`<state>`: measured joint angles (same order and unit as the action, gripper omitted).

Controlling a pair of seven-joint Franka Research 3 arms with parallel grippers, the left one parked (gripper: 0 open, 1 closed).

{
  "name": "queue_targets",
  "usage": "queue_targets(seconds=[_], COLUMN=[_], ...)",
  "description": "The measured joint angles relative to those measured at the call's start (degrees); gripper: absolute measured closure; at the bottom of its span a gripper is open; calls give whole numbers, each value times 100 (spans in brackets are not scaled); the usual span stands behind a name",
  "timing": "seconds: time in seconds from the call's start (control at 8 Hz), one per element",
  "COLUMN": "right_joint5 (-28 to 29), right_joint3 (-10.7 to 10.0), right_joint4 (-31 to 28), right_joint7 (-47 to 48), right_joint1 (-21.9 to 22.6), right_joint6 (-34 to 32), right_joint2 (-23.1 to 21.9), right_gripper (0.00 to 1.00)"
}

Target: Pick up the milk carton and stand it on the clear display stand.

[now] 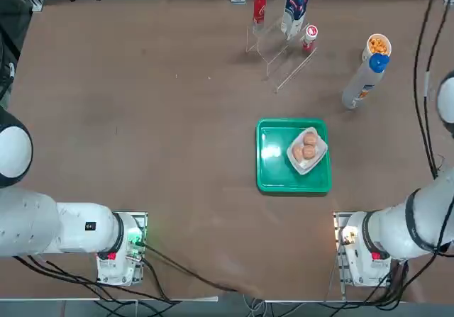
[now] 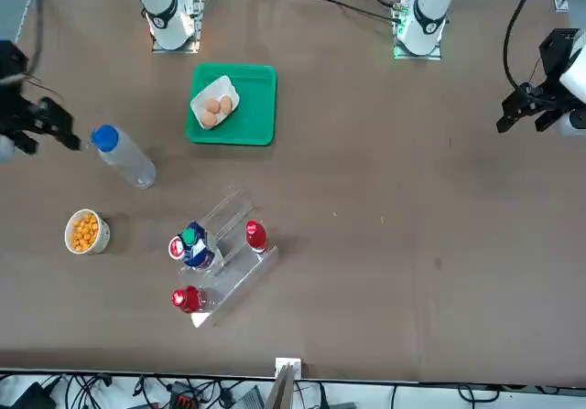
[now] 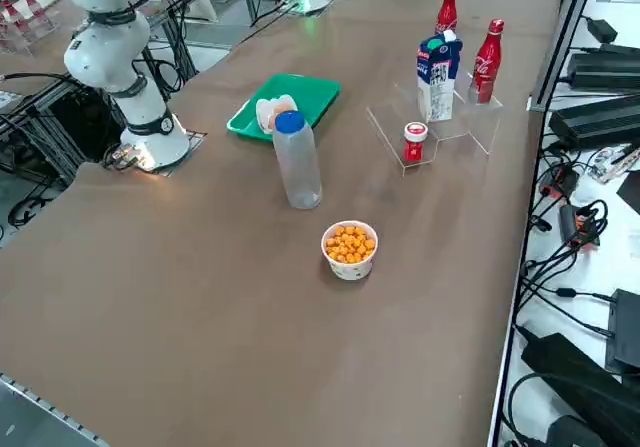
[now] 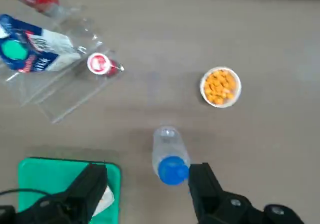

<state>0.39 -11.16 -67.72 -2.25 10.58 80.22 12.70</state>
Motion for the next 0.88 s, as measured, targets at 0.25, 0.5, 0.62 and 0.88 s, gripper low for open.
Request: queue_targets(seconds=[0.25,0.5,0.62,0.88], right_joint5=[0,-1,0,0], right_joint3=[-8,-10,-9,33], right_joint4=[-594,-916,-991,-1206], right_joint7=[-60,-286,-335,-341], right_joint1=[-339,-541,-579,-588], right_joint6=[64,119,135,285], right_joint2=[-459,-679,-725,-852], right_gripper=[0,0,0,0])
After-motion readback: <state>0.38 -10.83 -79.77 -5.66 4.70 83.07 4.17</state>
